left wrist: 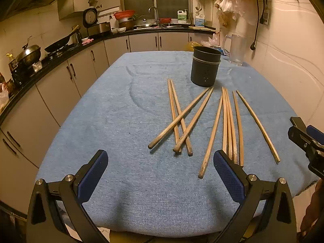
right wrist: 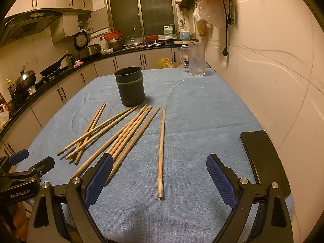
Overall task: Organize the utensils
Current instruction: 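Move the right tool toward the scattered wooden chopsticks, then close the right gripper on one wooden chopstick and lift it, then carry the chopstick upright with the right gripper over the grey cup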
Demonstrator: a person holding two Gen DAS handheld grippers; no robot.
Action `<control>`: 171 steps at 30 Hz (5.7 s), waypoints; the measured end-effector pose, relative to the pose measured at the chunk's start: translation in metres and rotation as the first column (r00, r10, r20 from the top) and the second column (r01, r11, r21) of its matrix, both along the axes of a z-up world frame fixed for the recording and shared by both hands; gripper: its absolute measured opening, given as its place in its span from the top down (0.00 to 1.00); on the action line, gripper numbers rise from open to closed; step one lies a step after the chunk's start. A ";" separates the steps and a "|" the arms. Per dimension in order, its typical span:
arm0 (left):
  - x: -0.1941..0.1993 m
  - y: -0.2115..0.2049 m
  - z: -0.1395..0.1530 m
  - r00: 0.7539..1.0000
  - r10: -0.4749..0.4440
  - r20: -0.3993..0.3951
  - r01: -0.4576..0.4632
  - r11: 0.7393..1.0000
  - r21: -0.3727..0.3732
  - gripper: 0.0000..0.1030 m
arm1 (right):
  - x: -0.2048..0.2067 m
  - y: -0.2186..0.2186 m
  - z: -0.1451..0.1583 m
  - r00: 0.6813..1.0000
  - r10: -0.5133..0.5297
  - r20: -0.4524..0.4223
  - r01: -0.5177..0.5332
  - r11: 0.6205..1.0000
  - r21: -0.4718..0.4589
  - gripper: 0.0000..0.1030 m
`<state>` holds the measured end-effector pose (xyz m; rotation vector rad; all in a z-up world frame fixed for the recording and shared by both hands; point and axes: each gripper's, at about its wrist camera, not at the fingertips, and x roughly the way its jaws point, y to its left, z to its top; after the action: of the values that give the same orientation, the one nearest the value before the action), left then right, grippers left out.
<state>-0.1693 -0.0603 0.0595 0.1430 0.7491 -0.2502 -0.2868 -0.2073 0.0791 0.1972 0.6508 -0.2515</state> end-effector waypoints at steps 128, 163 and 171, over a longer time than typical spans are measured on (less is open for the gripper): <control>0.149 -0.145 0.007 0.868 -0.383 -0.317 0.388 0.920 -0.049 0.94 | 0.176 -0.091 -0.035 0.935 0.182 -0.303 -0.083 0.947 0.311 0.93; 0.094 -0.074 0.141 0.935 -0.352 0.044 0.354 0.923 -0.153 0.94 | 0.097 -0.052 0.093 0.975 0.150 0.162 -0.178 0.968 0.174 0.93; 0.101 -0.080 0.158 0.932 -0.356 0.068 0.362 0.922 -0.141 0.94 | 0.108 -0.057 0.113 0.969 0.148 0.200 -0.183 0.968 0.170 0.93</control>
<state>-0.0684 -0.1402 0.2177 0.1408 0.6567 -0.6516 -0.1788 -0.2646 0.1924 0.3414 0.5016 -0.0081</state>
